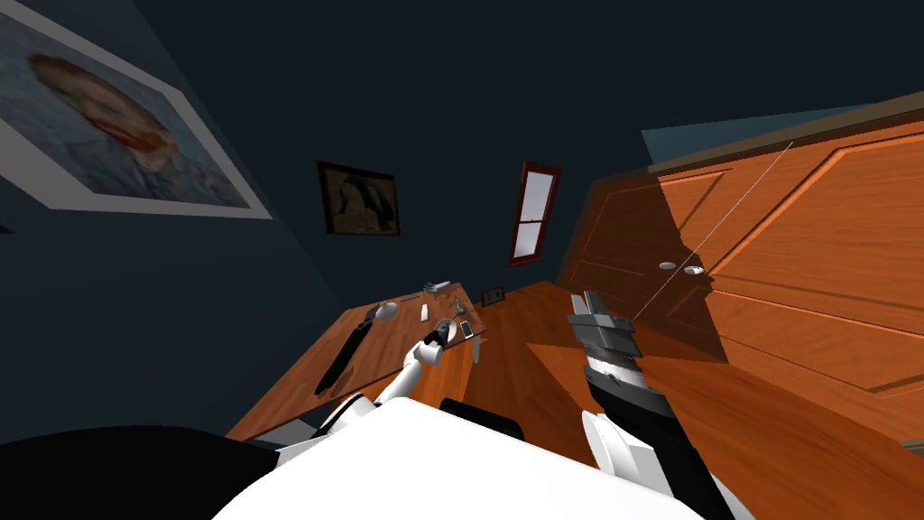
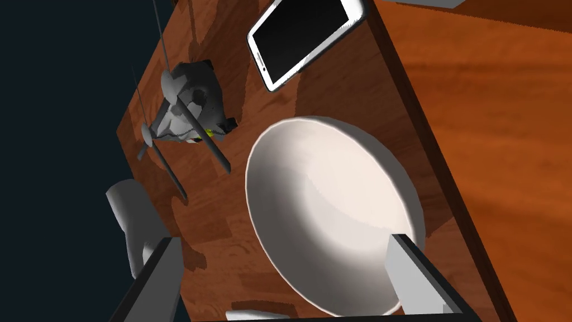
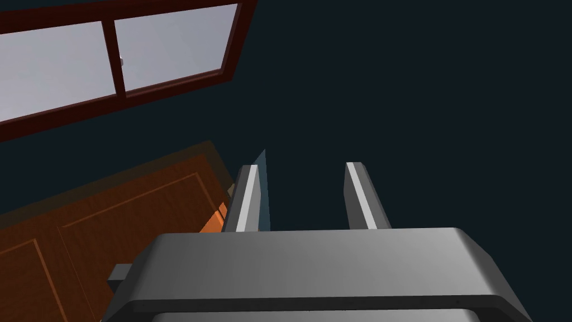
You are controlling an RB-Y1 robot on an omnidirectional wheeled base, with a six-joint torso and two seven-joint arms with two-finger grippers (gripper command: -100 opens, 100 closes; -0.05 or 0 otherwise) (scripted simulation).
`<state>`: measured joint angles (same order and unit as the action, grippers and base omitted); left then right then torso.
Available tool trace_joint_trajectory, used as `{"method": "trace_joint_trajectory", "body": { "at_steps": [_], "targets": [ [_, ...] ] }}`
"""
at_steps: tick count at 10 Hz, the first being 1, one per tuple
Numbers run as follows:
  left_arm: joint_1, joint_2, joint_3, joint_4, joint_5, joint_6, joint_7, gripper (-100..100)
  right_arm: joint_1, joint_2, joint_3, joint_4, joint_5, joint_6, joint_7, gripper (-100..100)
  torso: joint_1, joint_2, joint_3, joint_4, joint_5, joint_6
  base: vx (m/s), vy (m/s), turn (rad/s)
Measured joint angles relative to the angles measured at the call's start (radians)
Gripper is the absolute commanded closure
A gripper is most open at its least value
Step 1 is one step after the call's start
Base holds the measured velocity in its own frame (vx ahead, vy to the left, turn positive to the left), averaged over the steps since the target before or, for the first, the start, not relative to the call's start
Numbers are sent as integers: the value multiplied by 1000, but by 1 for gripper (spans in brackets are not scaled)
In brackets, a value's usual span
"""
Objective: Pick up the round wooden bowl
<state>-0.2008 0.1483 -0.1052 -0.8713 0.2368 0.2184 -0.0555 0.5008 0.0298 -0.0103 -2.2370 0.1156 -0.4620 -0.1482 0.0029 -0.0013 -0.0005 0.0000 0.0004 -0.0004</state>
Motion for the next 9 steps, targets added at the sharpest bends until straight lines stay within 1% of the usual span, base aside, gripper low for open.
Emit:
{"method": "trace_joint_trajectory", "body": {
  "at_steps": [1,2,4,5,6,7,8,9],
  "targets": [
    [2,-6,8,5,-8,22,-1,-100,0,0,0,0,0,0,0,0,0,0,0,0,0,0,1,20,16],
    [-6,-3,4,28,-2,21,-1,-100,0,0,0,0,0,0,0,0,-1,0,0,0,0,0,7,42,-120],
    [-39,-6,7,94,5,36,-1,-100,0,0,0,0,0,0,0,0,0,0,0,0,0,0,11,48,-79],
    [-35,-5,11,96,5,64,-2,-100,0,0,0,0,0,0,0,0,1,0,0,0,0,0,11,46,-65],
    [-49,-6,14,123,7,78,-2,-100,0,0,0,0,0,0,0,0,0,0,0,0,0,0,16,58,-117],
    [-69,-7,16,167,14,86,-4,-100,0,0,0,0,0,0,0,0,1,0,0,0,0,0,33,88,-156],
    [-64,-11,27,161,2,127,-1,-100,0,0,0,0,0,0,0,0,3,-1,-1,0,0,0,24,67,-54],
    [-84,-13,29,203,7,136,-2,-100,0,0,0,0,0,0,0,0,2,-1,-1,0,0,-1,20,60,-80]
  ]
}}
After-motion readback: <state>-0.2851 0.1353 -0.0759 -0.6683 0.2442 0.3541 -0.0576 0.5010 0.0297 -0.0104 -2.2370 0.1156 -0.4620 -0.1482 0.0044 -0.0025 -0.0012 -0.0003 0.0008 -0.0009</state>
